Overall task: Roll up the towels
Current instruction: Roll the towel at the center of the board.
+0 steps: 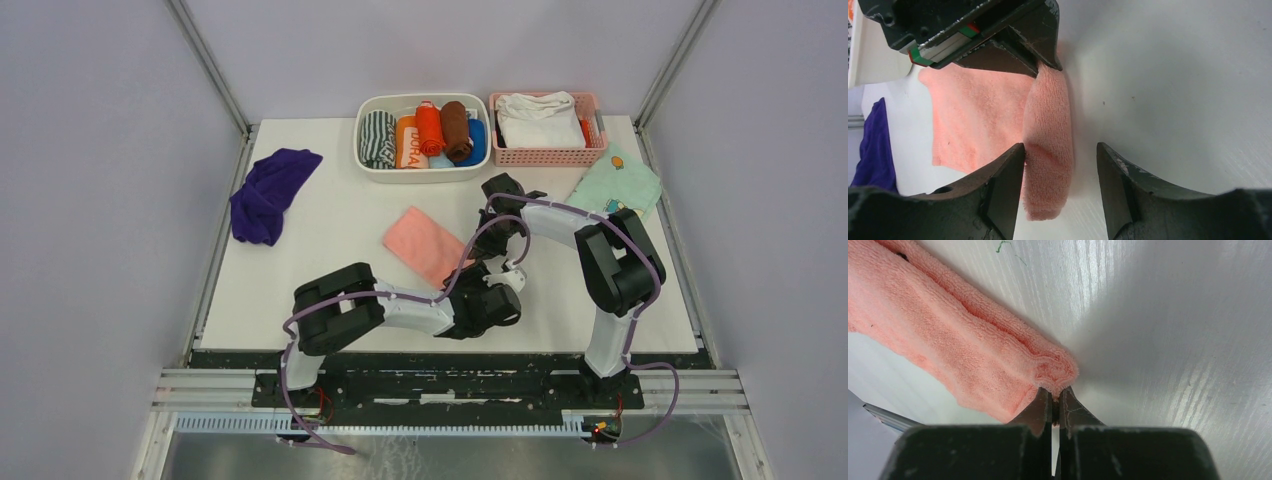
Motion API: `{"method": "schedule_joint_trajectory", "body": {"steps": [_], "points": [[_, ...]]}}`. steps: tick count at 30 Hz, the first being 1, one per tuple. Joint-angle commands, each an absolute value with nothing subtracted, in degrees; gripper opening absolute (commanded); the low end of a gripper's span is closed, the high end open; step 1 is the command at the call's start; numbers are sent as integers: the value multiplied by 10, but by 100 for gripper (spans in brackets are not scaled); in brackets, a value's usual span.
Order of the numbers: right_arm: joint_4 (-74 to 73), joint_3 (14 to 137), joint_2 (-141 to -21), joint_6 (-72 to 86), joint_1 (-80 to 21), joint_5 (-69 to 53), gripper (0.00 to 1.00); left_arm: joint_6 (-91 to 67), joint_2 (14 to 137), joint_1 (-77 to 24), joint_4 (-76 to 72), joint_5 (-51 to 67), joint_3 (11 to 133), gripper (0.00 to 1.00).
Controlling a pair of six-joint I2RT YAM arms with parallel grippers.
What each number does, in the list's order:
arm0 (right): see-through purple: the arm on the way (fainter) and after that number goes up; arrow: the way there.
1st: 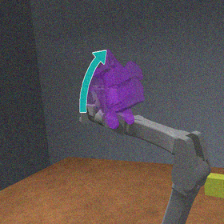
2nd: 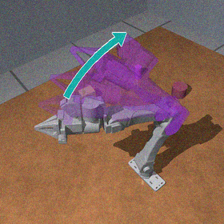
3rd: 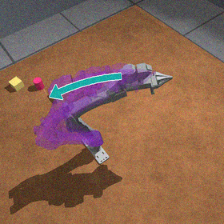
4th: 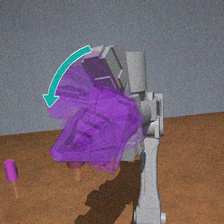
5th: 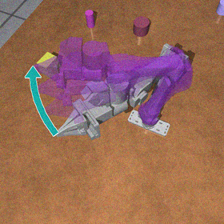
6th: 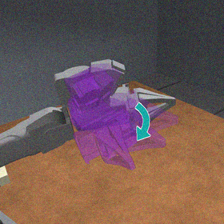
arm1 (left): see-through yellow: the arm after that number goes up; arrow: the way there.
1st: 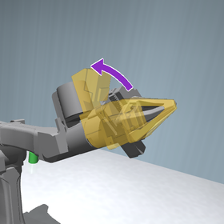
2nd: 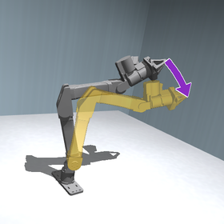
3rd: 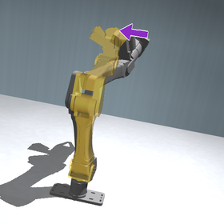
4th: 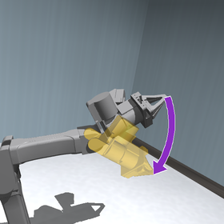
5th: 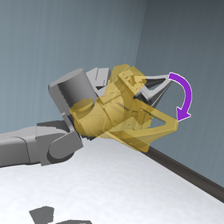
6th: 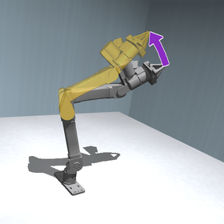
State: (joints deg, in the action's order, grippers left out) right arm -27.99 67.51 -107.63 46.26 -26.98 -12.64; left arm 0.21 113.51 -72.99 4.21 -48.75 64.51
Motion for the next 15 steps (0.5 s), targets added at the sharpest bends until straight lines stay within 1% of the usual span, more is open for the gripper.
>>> {"method": "schedule_joint_trajectory", "body": {"steps": [1,6,10,15], "points": [[-286,690,-1079,467,-271,-130,0,-35,1153,-727,99,-510,657,62],[-288,692,-1076,463,-266,-128,0,-82,1138,-721,154,-520,659,61],[-289,696,-1080,458,-263,-133,0,-52,1081,-735,115,-518,643,64],[-285,696,-1084,457,-259,-138,0,-11,1046,-756,79,-512,663,66]]}}
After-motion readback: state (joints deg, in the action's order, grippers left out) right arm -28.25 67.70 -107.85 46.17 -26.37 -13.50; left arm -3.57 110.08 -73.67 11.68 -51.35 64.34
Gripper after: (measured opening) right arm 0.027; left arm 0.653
